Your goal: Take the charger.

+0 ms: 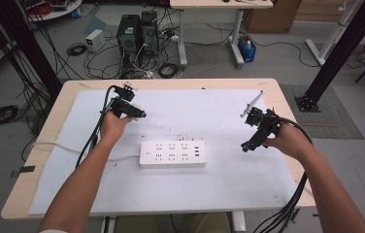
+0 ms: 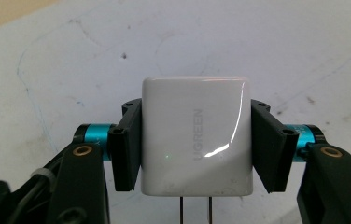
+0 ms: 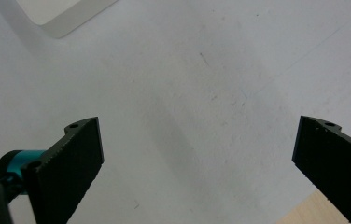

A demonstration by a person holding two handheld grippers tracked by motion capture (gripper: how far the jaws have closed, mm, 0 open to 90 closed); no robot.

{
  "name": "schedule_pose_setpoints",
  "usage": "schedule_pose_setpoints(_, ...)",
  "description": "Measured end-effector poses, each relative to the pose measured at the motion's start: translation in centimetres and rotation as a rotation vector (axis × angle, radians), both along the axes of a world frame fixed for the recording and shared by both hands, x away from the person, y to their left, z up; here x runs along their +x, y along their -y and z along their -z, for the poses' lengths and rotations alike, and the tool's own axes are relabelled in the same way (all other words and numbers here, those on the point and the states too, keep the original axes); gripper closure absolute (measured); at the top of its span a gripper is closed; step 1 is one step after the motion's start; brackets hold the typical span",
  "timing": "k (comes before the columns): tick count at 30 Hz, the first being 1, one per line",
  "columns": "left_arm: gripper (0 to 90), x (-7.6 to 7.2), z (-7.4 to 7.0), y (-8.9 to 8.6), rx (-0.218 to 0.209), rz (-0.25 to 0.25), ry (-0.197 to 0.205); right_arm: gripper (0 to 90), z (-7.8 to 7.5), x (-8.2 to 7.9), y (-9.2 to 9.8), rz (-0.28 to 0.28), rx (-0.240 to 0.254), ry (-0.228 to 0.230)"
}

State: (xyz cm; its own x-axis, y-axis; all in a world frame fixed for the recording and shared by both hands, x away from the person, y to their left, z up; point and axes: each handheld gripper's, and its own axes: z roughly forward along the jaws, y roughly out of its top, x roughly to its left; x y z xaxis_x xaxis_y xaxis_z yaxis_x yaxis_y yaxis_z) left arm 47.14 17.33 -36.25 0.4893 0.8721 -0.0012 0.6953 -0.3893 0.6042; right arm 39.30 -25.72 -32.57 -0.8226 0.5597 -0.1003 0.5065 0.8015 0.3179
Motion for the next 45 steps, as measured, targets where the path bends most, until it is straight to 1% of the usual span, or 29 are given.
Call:
schedule_pose_setpoints(1, 42.6, -0.3, -0.3, 0.0, -0.007, 0.014, 0.008, 1.2, 0.0, -0.1, 0.0, 0.005, 0.002, 0.004)
schedule_pose_setpoints(2, 42.5, -0.9, -0.9, -0.1, -0.023, 0.041, 0.018, 1.2, -0.1, -0.4, 0.0, 0.011, 0.011, 0.01)
schedule_pose_setpoints(3, 42.5, -1.2, -1.2, 0.0, -0.024, 0.057, 0.029, 1.2, -0.1, -0.5, 0.0, 0.013, 0.016, 0.011)
schedule_pose_setpoints(4, 42.5, -1.2, -1.2, 0.0, -0.024, 0.057, 0.029, 1.2, -0.1, -0.5, 0.0, 0.019, 0.019, 0.009)
schedule_pose_setpoints(6, 42.6, -1.8, -1.8, 0.0, -0.03, 0.094, 0.047, 1.2, -0.1, -0.6, -0.1, 0.02, 0.016, 0.01)
schedule_pose_setpoints(7, 42.5, -1.8, -1.8, 0.0, -0.03, 0.094, 0.047, 1.2, -0.1, -0.6, -0.1, 0.02, 0.016, 0.01)
schedule_pose_setpoints(8, 42.5, -2.4, -2.4, 0.0, -0.038, 0.128, 0.081, 1.2, 0.0, -0.8, -0.2, 0.036, 0.013, 0.019)
schedule_pose_setpoints(9, 42.5, -2.8, -2.7, 0.0, -0.036, 0.157, 0.105, 1.2, 0.0, -0.8, -0.2, 0.036, 0.013, 0.019)
schedule_pose_setpoints(10, 42.5, -3.2, -3.0, 0.1, -0.035, 0.189, 0.122, 1.2, -0.2, -1.0, -0.2, 0.047, 0.02, 0.03)
schedule_pose_setpoints(11, 42.5, -3.9, -3.6, 0.2, -0.038, 0.24, 0.14, 1.2, -0.3, -1.1, -0.2, 0.054, 0.029, 0.04)
schedule_pose_setpoints(12, 42.5, -3.9, -3.6, 0.2, -0.038, 0.24, 0.14, 1.2, -0.4, -1.1, -0.3, 0.061, 0.036, 0.046)
schedule_pose_setpoints(13, 42.5, -4.2, -3.8, 0.2, -0.039, 0.268, 0.145, 1.2, -0.4, -1.1, -0.3, 0.061, 0.036, 0.046)
schedule_pose_setpoints(14, 42.5, -4.6, -4.0, 0.3, -0.038, 0.29, 0.153, 1.2, -0.5, -1.3, -0.3, 0.067, 0.049, 0.056)
schedule_pose_setpoints(15, 42.5, -4.9, -4.2, 0.3, -0.045, 0.322, 0.155, 1.2, -0.7, -1.5, -0.3, 0.081, 0.072, 0.065)
schedule_pose_setpoints(16, 42.5, -5.3, -4.4, 0.3, -0.048, 0.356, 0.157, 1.2, -0.7, -1.5, -0.3, 0.081, 0.072, 0.065)
schedule_pose_setpoints(18, 42.6, -6.0, -4.7, 0.6, -0.059, 0.401, 0.172, 1.2, -0.7, -1.8, -0.5, 0.087, 0.088, 0.067)
schedule_pose_setpoints(19, 42.5, -6.8, -5.1, 0.8, -0.08, 0.453, 0.18, 1.2, -0.7, -2.1, -0.7, 0.082, 0.094, 0.067)
schedule_pose_setpoints(20, 42.6, -6.8, -5.1, 0.8, -0.08, 0.453, 0.18, 1.2, -0.6, -2.2, -0.9, 0.076, 0.096, 0.07)
schedule_pose_setpoints(21, 42.6, -7.2, -5.3, 0.9, -0.074, 0.484, 0.186, 1.2, -0.6, -2.4, -1.0, 0.069, 0.097, 0.071)
schedule_pose_setpoints(22, 42.6, -7.6, -5.5, 1.0, -0.083, 0.508, 0.19, 1.2, -0.6, -2.4, -1.0, 0.069, 0.097, 0.071)
schedule_pose_setpoints(24, 42.6, -8.5, -5.9, 1.2, -0.084, 0.551, 0.2, 1.2, -0.7, -2.7, -1.3, 0.06, 0.1, 0.075)
schedule_pose_setpoints(25, 42.6, -9.3, -6.2, 1.4, -0.081, 0.577, 0.209, 1.2, -0.7, -2.9, -1.6, 0.052, 0.107, 0.078)
schedule_pose_setpoints(26, 42.6, -9.3, -6.2, 1.4, -0.081, 0.577, 0.209, 1.2, -0.7, -2.9, -1.6, 0.052, 0.107, 0.078)
schedule_pose_setpoints(29, 42.5, -10.4, -6.7, 1.6, -0.082, 0.6, 0.22, 1.2, -0.9, -3.1, -2.0, 0.044, 0.121, 0.083)
schedule_pose_setpoints(31, 42.6, -11.1, -7.0, 1.7, -0.092, 0.606, 0.227, 1.2, -1.1, -3.2, -2.2, 0.035, 0.128, 0.091)
schedule_pose_setpoints(36, 42.6, -12.2, -7.4, 1.9, -0.096, 0.654, 0.233, 1.2, -1.2, -3.4, -2.7, 0.02, 0.122, 0.102)
schedule_pose_setpoints(39, 42.6, -12.4, -7.5, 1.9, -0.103, 0.666, 0.228, 1.2, -1.2, -3.5, -2.8, 0.019, 0.122, 0.106)
schedule_pose_setpoints(43, 42.6, -12.6, -7.5, 2.0, -0.097, 0.681, 0.23, 1.2, -1.4, -3.8, -3.0, 0.016, 0.127, 0.109)
schedule_pose_setpoints(45, 42.6, -12.7, -7.5, 2.0, -0.101, 0.689, 0.232, 1.2, -1.5, -3.8, -3.0, 0.021, 0.131, 0.112)
